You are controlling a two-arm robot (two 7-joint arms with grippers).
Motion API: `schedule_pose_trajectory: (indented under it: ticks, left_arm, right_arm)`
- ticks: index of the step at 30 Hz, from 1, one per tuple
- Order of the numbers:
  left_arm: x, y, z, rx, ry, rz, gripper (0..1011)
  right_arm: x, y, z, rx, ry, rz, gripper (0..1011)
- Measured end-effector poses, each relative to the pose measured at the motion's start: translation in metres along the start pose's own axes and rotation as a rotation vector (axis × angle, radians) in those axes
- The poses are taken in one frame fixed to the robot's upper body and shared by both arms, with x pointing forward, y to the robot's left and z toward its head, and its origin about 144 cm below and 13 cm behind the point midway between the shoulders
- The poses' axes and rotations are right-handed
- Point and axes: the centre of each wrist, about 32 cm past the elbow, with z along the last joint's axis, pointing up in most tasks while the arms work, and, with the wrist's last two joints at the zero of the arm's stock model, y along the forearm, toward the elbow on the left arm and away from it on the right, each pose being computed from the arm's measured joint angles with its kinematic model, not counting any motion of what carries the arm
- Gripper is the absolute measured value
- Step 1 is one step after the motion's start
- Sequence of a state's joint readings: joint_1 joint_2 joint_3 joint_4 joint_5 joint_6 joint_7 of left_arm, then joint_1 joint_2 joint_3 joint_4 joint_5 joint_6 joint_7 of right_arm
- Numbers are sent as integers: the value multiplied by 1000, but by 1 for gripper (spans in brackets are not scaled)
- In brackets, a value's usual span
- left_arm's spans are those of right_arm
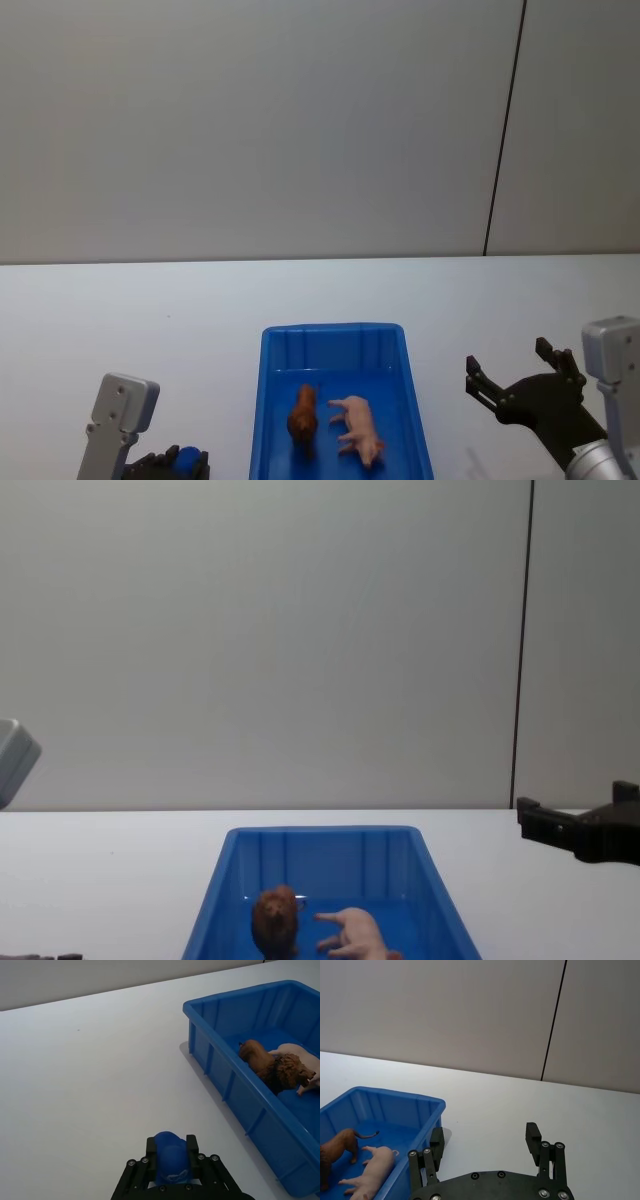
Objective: Pick up the two dolls from the table and place them into the box.
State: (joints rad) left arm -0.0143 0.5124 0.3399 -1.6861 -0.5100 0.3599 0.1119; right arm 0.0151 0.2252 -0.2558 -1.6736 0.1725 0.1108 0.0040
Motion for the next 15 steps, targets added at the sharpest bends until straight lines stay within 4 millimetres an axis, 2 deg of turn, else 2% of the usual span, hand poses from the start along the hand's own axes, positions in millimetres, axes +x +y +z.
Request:
schedule_pose_trajectory:
  ticks: [2, 4, 15]
  left_arm:
    - [0, 0, 0, -3, 0, 3, 327]
    - [0, 0, 0, -9, -1, 5, 290]
    - [-3, 2, 7, -86, -9, 8, 224]
  right_arm:
    - [0, 0, 0, 0, 0, 0, 1001]
    - [0, 0, 0, 0, 0, 0, 1001]
    - [0, 0, 0, 0, 0, 0, 1001]
